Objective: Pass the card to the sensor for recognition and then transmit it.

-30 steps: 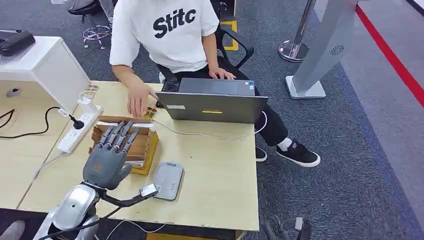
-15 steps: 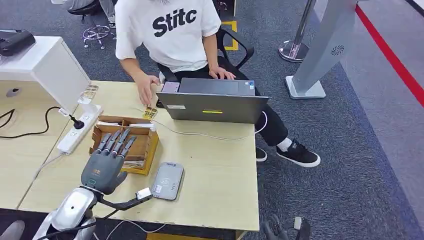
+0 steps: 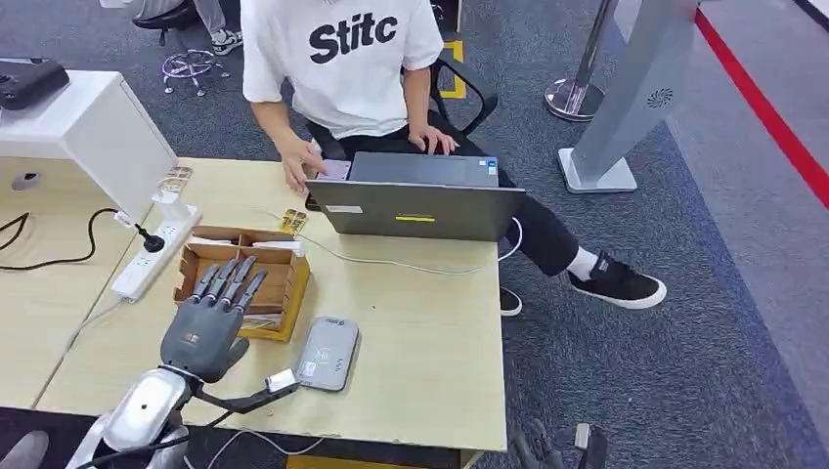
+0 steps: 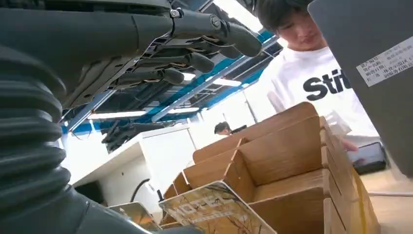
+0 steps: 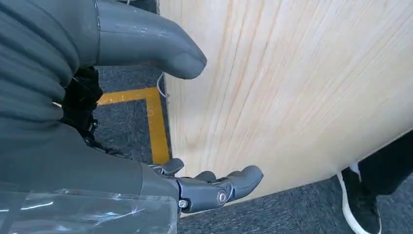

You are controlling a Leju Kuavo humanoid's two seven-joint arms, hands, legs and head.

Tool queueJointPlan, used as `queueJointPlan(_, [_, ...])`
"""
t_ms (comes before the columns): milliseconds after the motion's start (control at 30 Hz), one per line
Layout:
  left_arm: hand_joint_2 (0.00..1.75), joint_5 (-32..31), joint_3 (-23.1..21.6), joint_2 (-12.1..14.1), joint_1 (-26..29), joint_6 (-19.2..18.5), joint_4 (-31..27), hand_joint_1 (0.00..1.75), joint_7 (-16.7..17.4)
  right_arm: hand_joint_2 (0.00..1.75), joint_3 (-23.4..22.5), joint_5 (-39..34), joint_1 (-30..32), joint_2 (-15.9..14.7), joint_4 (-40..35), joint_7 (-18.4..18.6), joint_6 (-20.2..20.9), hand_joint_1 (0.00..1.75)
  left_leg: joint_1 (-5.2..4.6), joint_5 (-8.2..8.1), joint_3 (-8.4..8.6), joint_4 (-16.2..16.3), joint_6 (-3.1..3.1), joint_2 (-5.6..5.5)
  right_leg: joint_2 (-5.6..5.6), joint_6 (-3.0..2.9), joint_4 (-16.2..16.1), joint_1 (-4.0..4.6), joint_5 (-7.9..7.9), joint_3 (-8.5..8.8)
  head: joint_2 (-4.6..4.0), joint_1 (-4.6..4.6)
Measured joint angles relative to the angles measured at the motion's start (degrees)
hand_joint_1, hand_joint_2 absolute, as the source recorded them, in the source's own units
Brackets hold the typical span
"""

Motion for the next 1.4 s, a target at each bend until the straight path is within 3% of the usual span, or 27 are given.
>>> queueJointPlan(1400, [1.75, 1.4, 0.8, -0.1, 0.8, 1.3, 2.7, 0.0, -2.4, 1.75, 0.7, 0.0, 0.0, 0.0, 0.0, 0.0, 0.4, 0.0, 0.0, 0.0, 0.0, 0.0, 0.0, 0.0, 0.0, 0.0, 0.0, 0.0, 0.0, 0.0, 0.0, 0.0])
